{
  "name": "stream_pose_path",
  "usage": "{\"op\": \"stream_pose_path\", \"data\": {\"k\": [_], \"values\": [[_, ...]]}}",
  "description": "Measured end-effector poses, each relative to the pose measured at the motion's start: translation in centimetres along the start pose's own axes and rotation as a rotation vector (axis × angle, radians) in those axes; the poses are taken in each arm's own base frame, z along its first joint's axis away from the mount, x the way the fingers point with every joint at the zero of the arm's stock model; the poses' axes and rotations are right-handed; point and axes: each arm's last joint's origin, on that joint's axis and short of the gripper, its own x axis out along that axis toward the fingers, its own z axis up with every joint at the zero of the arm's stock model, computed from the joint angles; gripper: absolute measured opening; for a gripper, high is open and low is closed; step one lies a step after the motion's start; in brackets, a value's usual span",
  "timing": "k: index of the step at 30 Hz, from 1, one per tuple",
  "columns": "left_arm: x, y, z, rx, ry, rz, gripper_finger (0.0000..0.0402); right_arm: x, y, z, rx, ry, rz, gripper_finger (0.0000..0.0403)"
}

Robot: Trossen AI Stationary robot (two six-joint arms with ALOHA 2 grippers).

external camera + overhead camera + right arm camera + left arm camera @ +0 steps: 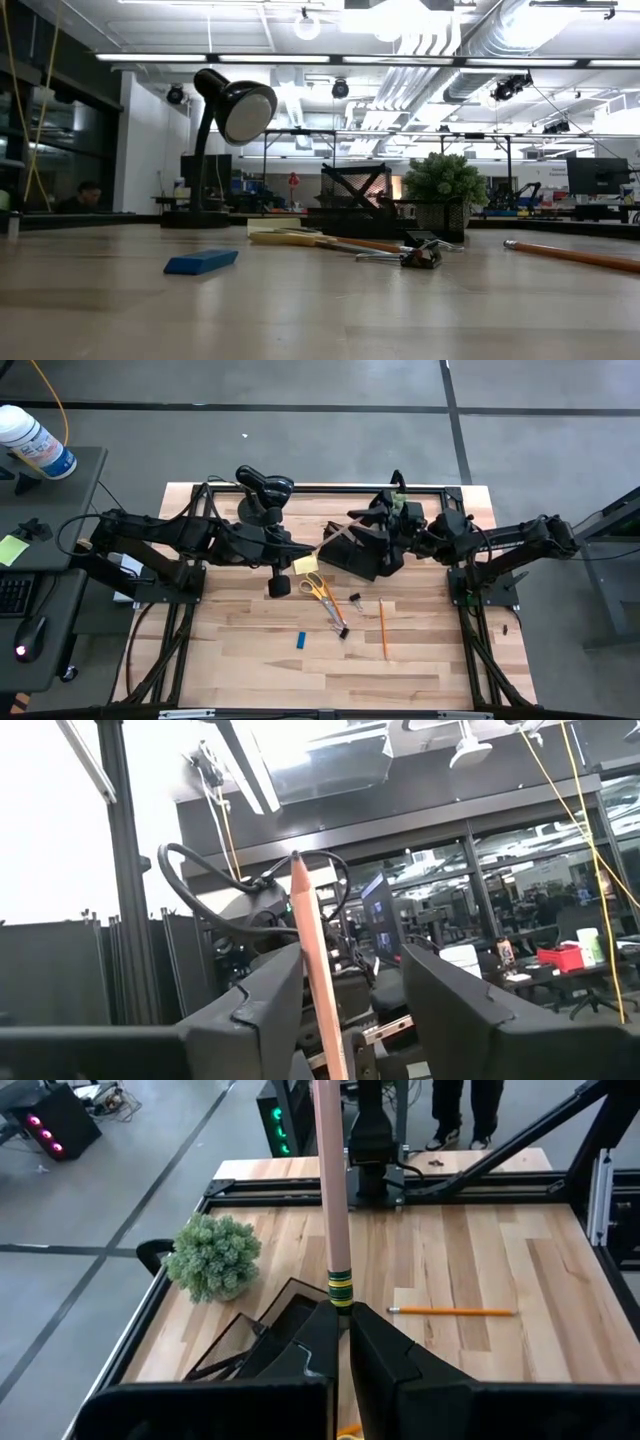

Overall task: Pick and place office supplies into organizer
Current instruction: Put the pink pencil into the desk organizer

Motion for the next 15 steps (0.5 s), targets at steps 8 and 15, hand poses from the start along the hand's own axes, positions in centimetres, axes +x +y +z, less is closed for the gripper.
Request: {"op": "stream_pose_path", "data": {"k": [8, 15], "values": [[0.15, -0.06, -0.01, 0.001, 0.001, -0.004, 0.0, 0.0, 0.01, 0.0, -0.025, 0.001, 0.006, 0.0086], [0.9, -0.53, 0.06, 0.0, -0.003, -0.045, 0.0, 0.02, -0.13, 0.03, -0.012, 0.005, 0.038, 0.0012]]}}
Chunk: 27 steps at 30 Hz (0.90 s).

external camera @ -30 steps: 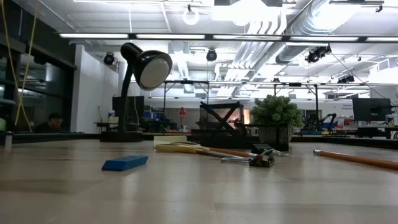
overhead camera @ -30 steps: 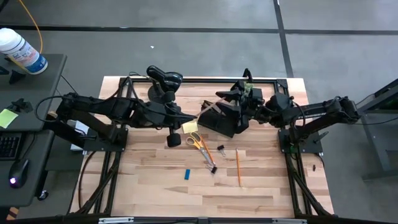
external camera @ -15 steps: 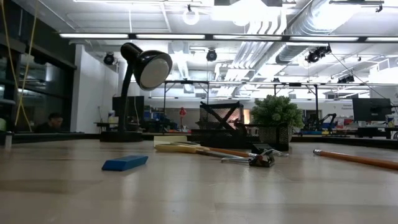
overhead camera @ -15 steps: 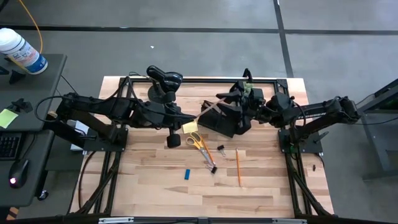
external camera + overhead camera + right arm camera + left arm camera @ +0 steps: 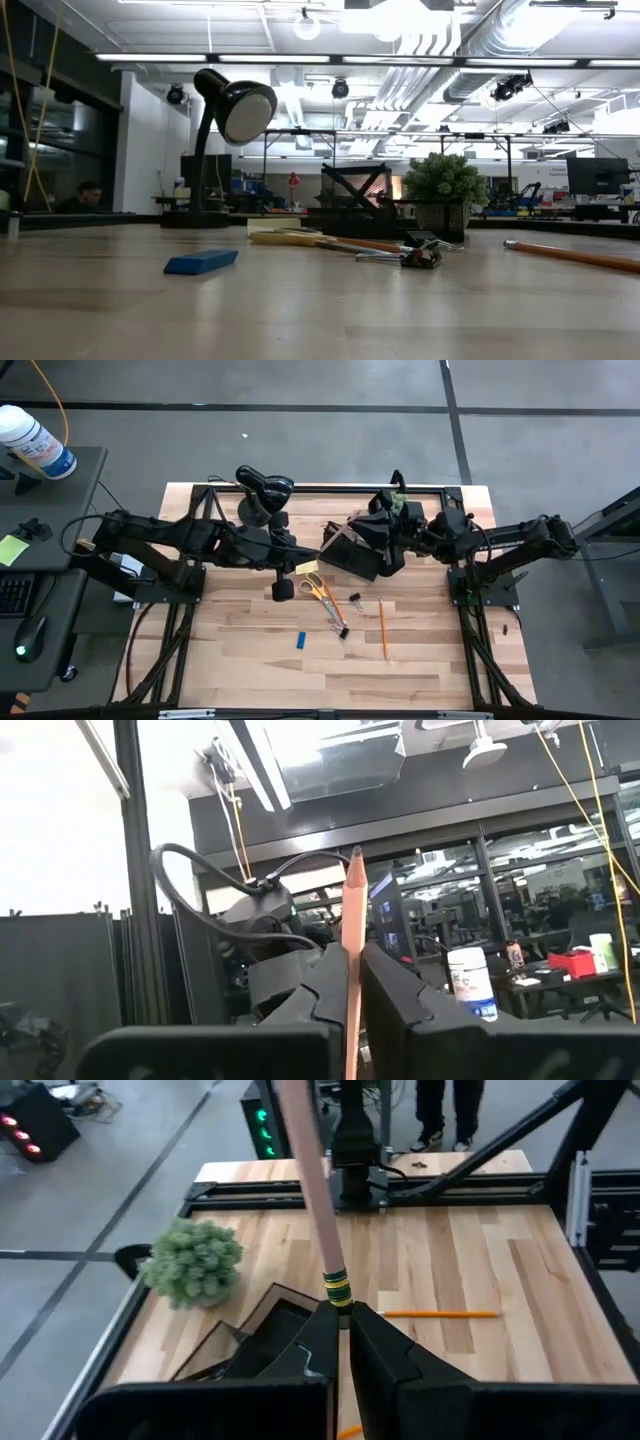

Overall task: Pick and place office supplies into organizer
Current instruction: Put the pink pencil into the desk organizer

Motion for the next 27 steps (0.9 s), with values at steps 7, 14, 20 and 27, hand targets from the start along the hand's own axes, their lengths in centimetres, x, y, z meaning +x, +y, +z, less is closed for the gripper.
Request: {"op": "stream_pose_path", "data": {"k": [7, 14, 20, 27], "values": [[0.81, -0.34, -0.02, -0.005, 0.002, -0.017, 0.0, 0.01, -0.07, 0.1, 0.004, -0.011, 0.003, 0.0026], [0.93, -0.35, -0.02, -0.006, 0.001, 0.0, 0.0014, 0.0, -0.07, 0.13, 0.005, -0.016, 0.003, 0.0007], [0.94, -0.35, -0.14, -0.001, 0.012, 0.001, 0.0039, -0.03, -0.02, 0.48, 0.004, -0.047, 0.006, 0.0], [0.94, -0.28, -0.12, 0.008, 0.01, 0.021, 0.0015, -0.03, 0.01, 0.44, 0.007, -0.043, 0.019, 0.0]]}}
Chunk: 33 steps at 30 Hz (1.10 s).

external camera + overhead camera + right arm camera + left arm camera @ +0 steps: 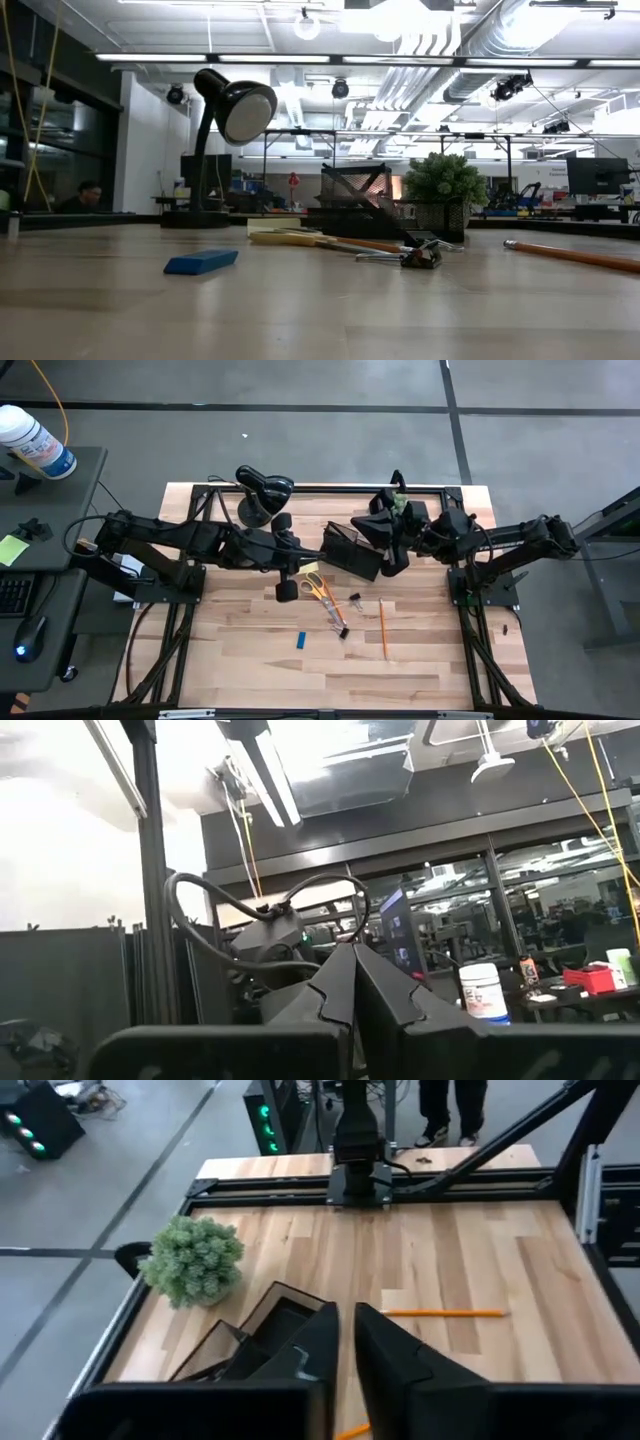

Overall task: Pick and place office supplies into organizer
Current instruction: Put the pink pencil into the desk organizer

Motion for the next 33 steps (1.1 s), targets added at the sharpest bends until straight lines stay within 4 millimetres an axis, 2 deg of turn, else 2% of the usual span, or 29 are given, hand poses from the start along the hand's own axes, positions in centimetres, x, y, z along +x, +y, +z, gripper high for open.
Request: {"op": "stream_pose_path", "data": {"k": [6, 9, 16, 20, 25, 28, 31, 33], "values": [[0.0, 0.0, -0.1, 0.024, 0.013, 0.006, 0.0005, 0.0, -0.2, 0.0, -0.001, -0.006, -0.069, 0.001], [0.0, 0.0, -0.5, 0.04, 0.047, 0.007, 0.0005, -0.1, -0.2, -0.4, -0.003, 0.057, -0.063, 0.0018], [-0.2, 0.2, -1.9, 0.096, 0.186, 0.011, 0.0025, -1.3, -0.3, -2.6, 0.115, 0.395, -0.105, 0.0041], [-0.5, 0.2, -3.0, 0.138, 0.297, 0.007, 0.0021, -2.4, 0.5, -4.4, 0.192, 0.601, -0.111, 0.0055], [-0.9, 0.1, -3.8, 0.188, 0.381, 0.032, 0.0009, -4.7, 2.1, -6.8, 0.28, 0.936, -0.123, 0.0059], [-0.8, -0.2, -4.6, 0.206, 0.418, 0.031, 0.0002, -6.3, 2.6, -7.8, 0.345, 1.115, -0.203, 0.0058], [-0.4, -0.4, -5.4, 0.183, 0.446, 0.031, 0.0003, -7.2, 2.7, -8.3, 0.396, 1.177, -0.327, 0.006], [0.0, -0.6, -6.1, 0.171, 0.467, 0.015, 0.0005, -7.1, 2.9, -8.4, 0.396, 1.165, -0.346, 0.0063]]}}
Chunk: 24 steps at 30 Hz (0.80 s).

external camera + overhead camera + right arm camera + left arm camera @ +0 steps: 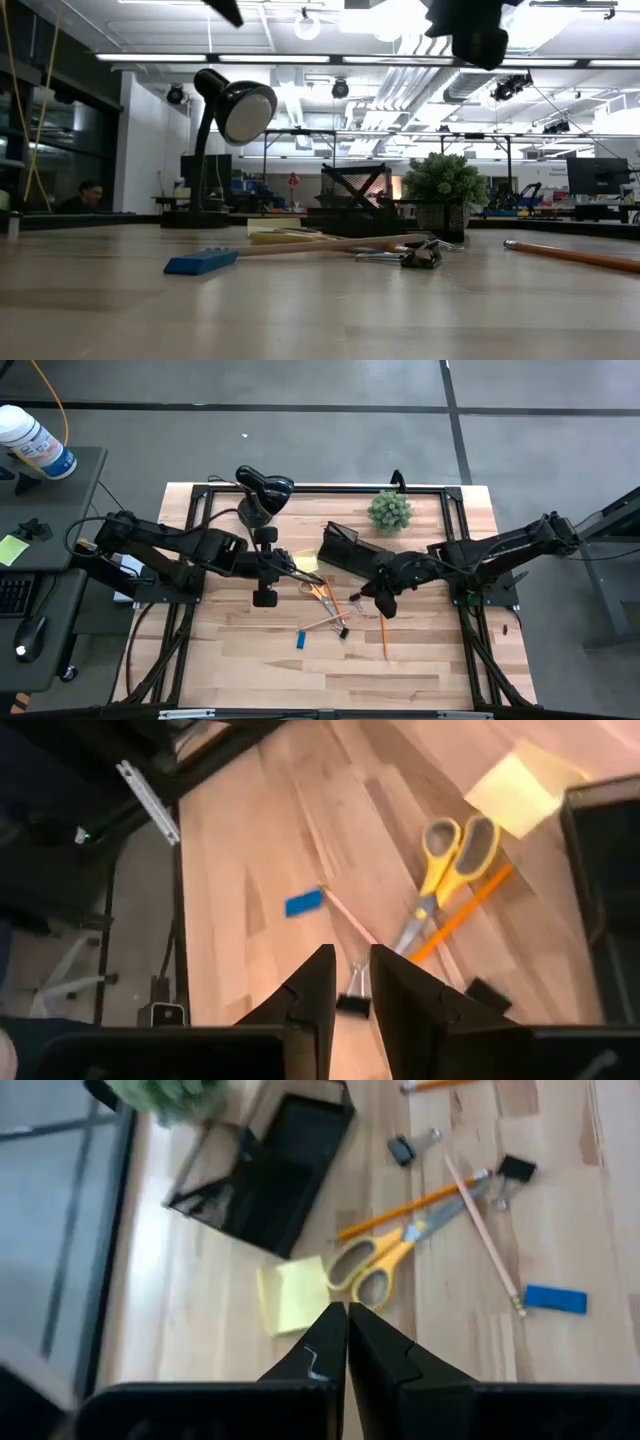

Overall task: Pick and place office supplies into organizer
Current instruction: Put the pink pencil into the desk organizer

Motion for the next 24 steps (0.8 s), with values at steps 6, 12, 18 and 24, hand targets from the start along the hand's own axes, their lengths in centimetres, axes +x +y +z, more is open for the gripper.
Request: {"op": "stream_pose_path", "data": {"k": [6, 12, 18, 24], "values": [[2.5, -1.0, -1.9, 0.012, 0.091, -0.049, 0.0001, 1.8, 1.0, -0.4, -0.2, -0.002, 0.056, 0.0072], [4.0, -3.0, -4.2, 0.023, 0.183, -0.073, 0.0001, 5.4, 0.7, -1.9, -0.279, 0.15, 0.068, 0.0092], [4.0, -4.7, -5.3, 0.021, 0.207, -0.093, 0.0003, 8.7, -0.3, -3.4, -0.402, 0.263, 0.039, 0.0133], [3.5, -5.7, -5.5, 0.012, 0.201, -0.103, 0.0002, 11.2, -1.7, -4.7, -0.546, 0.379, 0.049, 0.016]]}}
